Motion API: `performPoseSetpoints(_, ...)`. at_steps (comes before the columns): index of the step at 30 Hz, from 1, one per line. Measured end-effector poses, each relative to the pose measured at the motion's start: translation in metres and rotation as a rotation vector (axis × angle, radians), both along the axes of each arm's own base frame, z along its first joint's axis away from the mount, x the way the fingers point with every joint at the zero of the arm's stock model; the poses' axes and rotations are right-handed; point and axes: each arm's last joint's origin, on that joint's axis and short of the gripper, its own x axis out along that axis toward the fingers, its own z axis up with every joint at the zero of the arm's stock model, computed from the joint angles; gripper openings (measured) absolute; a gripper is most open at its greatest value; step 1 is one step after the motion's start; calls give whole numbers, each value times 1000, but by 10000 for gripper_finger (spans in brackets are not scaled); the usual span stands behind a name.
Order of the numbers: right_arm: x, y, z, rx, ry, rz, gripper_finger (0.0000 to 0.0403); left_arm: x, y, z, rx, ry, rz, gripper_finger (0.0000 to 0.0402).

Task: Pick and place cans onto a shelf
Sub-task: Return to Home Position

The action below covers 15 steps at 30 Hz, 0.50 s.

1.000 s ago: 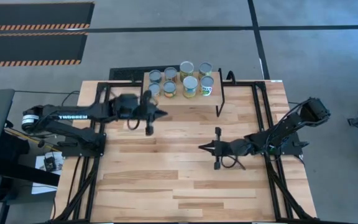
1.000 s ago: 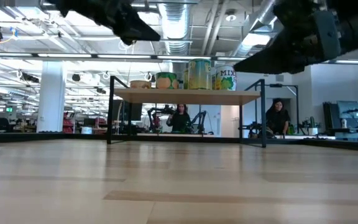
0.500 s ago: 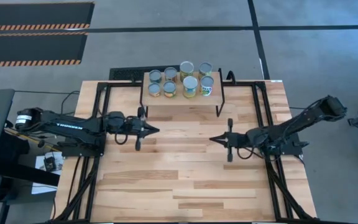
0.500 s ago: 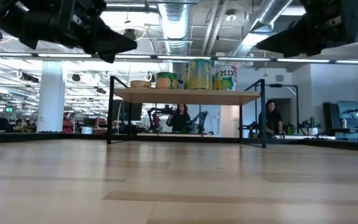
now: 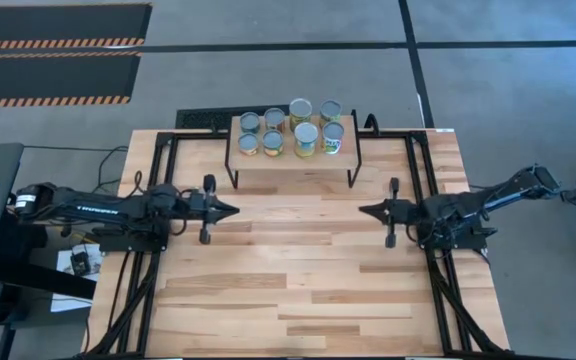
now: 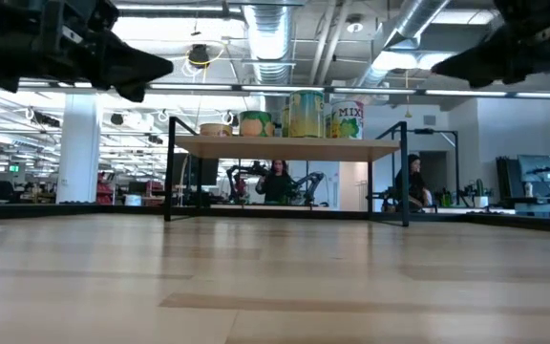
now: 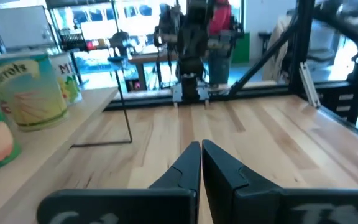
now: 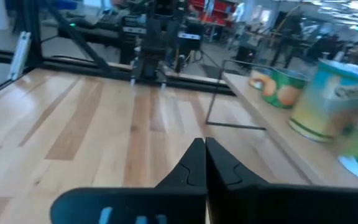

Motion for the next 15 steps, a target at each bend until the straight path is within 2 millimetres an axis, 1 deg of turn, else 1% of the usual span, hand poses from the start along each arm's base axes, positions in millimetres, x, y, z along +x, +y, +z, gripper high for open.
performPoseSetpoints(3, -9, -6, -12, 8, -24, -20, 6, -11, -1, -4, -10, -35, 1, 6)
performPoseSetpoints(6, -18, -12, -23, 34, -41, 18, 6, -21, -1, -9, -17, -70, 3, 6)
performPoseSetpoints(8, -24, -15, -25, 59, -65, 40, 4, -26, -1, -11, -21, -81, 13, 6)
performPoseSetpoints(13, -40, -24, -25, 84, -134, 49, 3, -38, 6, -16, -36, -42, 78, 6)
performPoseSetpoints(15, -42, -27, -25, 84, -137, 34, 3, -43, 9, -16, -44, -36, 92, 6)
